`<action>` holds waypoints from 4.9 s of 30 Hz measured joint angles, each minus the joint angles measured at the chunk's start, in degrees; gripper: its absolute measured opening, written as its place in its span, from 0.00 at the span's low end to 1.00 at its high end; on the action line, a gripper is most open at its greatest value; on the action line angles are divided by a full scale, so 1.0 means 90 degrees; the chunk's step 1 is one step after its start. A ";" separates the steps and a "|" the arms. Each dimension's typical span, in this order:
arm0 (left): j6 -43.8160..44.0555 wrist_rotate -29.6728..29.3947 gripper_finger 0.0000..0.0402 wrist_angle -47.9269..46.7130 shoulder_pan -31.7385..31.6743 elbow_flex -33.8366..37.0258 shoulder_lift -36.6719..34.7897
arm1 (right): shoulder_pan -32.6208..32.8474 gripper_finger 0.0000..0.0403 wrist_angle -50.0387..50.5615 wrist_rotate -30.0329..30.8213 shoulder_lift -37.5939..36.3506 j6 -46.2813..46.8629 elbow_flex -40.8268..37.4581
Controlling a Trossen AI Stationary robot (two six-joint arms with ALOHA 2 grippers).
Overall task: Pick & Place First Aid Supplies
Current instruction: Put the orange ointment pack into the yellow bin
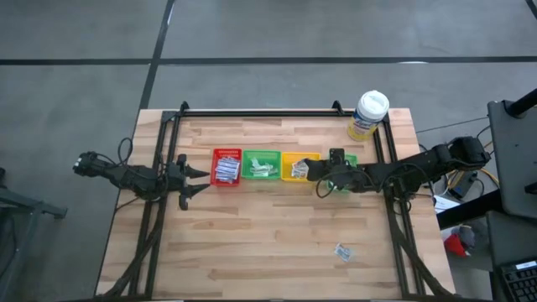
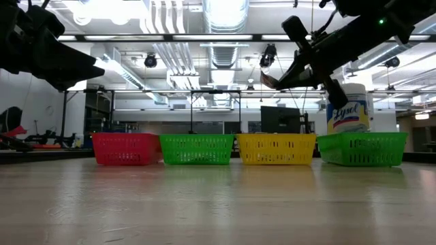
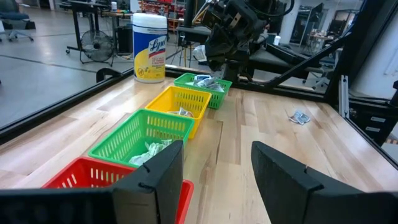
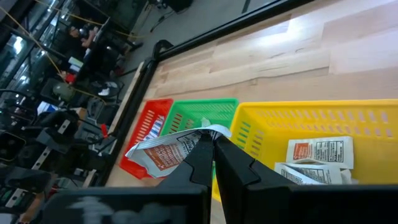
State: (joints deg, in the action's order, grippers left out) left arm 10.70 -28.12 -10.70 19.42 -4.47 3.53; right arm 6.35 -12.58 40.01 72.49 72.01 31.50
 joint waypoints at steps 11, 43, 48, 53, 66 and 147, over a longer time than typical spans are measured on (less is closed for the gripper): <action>0.0000 -0.0001 0.47 -0.0001 -0.0001 -0.0001 -0.0001 | 0.0000 0.02 -0.0003 0.0000 0.0000 0.0289 0.0001; 0.0000 0.0000 0.47 -0.0002 -0.0002 0.0000 -0.0002 | -0.0611 0.02 0.5015 -0.0919 0.0672 0.3174 0.2445; 0.0000 0.0000 0.47 0.0000 0.0000 0.0000 0.0000 | -0.0741 0.02 0.5393 -0.1262 0.1443 0.3067 0.3244; 0.0000 -0.0001 0.47 0.0000 -0.0001 -0.0001 0.0000 | -0.0972 0.02 0.6055 -0.1734 0.2158 0.2900 0.3990; 0.0000 -0.0002 0.47 -0.0002 -0.0001 0.0000 0.0007 | -0.1309 0.02 0.7077 -0.2156 0.2869 0.2832 0.4563; 0.0000 0.0000 0.47 -0.0002 0.0000 -0.0002 0.0007 | -0.1464 0.02 0.6285 -0.2593 0.3728 -0.0119 0.4249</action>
State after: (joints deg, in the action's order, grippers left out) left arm 10.70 -28.13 -10.72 19.42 -4.49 3.60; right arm -6.83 43.99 16.67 106.04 70.94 69.73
